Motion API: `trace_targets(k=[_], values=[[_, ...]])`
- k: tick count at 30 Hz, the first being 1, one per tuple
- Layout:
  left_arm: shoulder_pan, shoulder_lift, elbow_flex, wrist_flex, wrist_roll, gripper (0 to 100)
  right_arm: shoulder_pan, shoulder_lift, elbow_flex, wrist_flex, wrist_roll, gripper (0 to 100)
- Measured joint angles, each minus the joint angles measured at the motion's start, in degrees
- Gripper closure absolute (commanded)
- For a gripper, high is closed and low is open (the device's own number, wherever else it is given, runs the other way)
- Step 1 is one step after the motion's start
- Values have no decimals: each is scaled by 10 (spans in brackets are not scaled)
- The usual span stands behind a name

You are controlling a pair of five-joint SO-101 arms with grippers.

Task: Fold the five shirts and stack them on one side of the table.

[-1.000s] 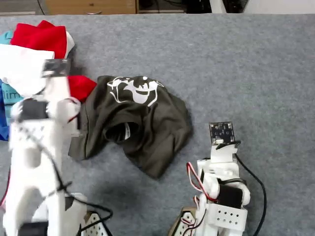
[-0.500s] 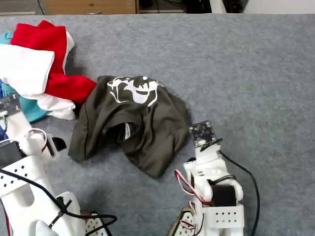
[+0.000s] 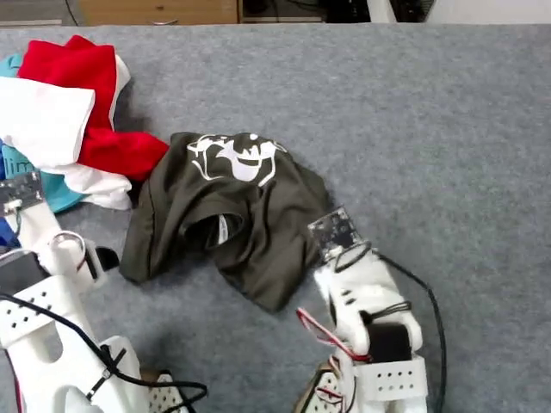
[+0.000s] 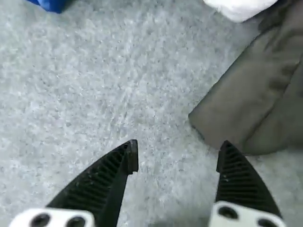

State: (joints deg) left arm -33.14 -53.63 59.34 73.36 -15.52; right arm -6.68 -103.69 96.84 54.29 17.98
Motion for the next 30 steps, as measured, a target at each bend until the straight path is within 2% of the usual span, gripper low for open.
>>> trace_targets(k=[2,5,9,13,17,19,23,30], values=[[0,0,58,-48,0,725,11,0,-11,-54,7,845],[0,0,133,-120,-1,725,12,0,-35,-62,24,755],[0,0,171,-167,-1,725,12,0,-46,-62,30,758],[0,0,176,-176,0,725,12,0,-60,-62,40,759],[0,0,178,-178,0,725,12,33,-147,-62,44,759],[0,0,178,-178,-1,725,12,98,-218,-62,40,759],[0,0,179,-178,0,725,11,287,-406,-30,-18,759],[0,0,179,-178,-2,725,-74,694,-687,97,-140,757]])
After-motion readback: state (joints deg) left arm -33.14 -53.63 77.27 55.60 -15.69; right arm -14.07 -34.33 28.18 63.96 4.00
